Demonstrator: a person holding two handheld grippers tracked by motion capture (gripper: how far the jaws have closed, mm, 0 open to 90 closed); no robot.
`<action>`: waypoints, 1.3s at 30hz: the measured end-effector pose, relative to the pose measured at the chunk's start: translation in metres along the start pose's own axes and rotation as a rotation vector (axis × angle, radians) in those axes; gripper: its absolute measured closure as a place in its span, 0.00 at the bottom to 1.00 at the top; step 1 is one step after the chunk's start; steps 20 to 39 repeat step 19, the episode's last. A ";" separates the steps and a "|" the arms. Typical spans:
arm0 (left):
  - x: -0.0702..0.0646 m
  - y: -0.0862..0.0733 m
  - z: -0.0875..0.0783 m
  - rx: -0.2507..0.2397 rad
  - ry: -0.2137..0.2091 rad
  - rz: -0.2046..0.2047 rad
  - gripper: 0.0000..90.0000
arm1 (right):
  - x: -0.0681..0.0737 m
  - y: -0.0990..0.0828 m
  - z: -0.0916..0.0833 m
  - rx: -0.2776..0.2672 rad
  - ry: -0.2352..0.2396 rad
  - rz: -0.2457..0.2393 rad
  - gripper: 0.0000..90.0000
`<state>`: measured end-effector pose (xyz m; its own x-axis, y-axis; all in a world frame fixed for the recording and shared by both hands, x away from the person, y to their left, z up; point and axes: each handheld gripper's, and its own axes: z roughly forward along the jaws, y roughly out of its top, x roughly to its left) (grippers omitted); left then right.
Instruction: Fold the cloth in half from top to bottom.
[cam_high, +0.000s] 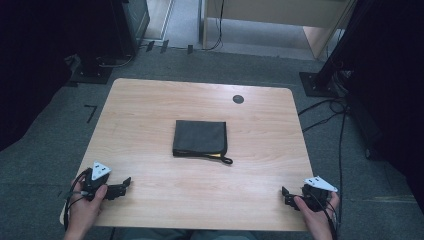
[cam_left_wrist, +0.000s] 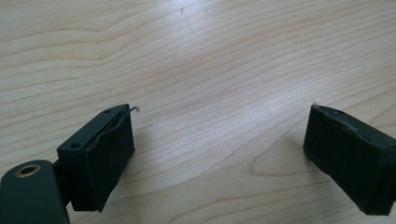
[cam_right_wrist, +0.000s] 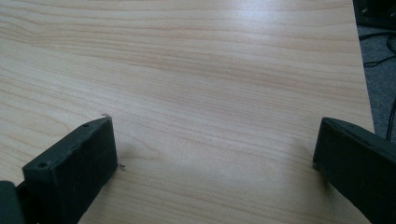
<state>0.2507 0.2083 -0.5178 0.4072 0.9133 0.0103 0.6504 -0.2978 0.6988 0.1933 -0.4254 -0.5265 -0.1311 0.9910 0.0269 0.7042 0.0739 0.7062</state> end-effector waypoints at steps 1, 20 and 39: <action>0.000 0.000 0.000 -0.001 0.000 0.000 0.10 | 0.000 0.000 0.000 -0.001 0.000 0.000 0.00; 0.000 0.001 0.001 -0.001 0.002 -0.001 0.09 | 0.000 0.001 0.001 -0.003 0.002 0.002 0.00; 0.000 0.001 0.001 -0.001 0.002 -0.001 0.09 | 0.000 0.001 0.001 -0.003 0.002 0.002 0.00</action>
